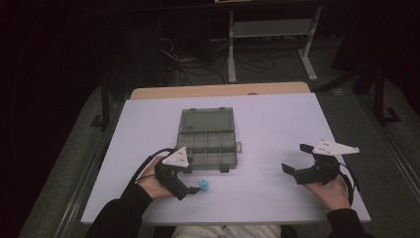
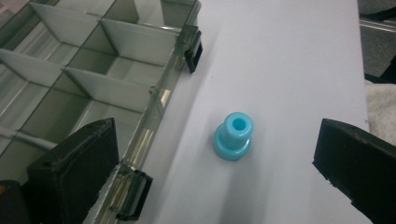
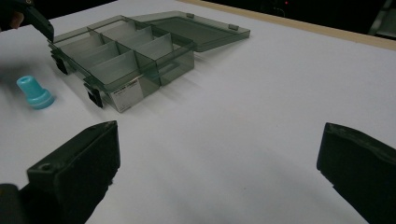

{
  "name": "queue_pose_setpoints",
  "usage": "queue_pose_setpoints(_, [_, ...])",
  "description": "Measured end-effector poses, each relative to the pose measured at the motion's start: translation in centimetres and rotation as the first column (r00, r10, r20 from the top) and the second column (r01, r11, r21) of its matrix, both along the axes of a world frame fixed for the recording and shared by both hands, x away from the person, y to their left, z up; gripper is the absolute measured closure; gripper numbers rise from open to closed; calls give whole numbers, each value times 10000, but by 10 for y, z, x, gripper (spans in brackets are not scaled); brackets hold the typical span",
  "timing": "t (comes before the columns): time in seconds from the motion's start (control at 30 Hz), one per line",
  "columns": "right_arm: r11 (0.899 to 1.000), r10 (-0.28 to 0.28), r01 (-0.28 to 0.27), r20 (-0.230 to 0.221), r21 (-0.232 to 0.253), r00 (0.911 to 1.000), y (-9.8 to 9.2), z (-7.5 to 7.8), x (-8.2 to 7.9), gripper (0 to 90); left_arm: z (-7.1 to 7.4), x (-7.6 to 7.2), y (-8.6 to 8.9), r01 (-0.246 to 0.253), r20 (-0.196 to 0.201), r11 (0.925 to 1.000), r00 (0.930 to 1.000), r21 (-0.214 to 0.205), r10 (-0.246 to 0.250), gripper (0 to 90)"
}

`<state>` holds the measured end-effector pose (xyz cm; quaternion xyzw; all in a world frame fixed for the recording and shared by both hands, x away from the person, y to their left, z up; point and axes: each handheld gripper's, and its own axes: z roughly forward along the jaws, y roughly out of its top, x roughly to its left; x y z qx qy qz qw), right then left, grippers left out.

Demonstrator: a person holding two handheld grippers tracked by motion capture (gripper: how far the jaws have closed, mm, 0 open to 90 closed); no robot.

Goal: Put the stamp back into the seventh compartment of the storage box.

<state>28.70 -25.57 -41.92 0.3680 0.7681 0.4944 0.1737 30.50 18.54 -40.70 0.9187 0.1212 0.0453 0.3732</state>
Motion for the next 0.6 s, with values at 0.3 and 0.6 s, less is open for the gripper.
queue_pose_setpoints(0.3, [10000,15,-15,-21,3,10000,0,0,0,0,-2,-1,-6,247,-62,9995,9997,193,-246,51])
queue_pose_setpoints(0.6, [10000,18,-18,-18,-1,10000,0,0,0,0,-6,-2,-12,401,-148,9981,9991,473,-394,75])
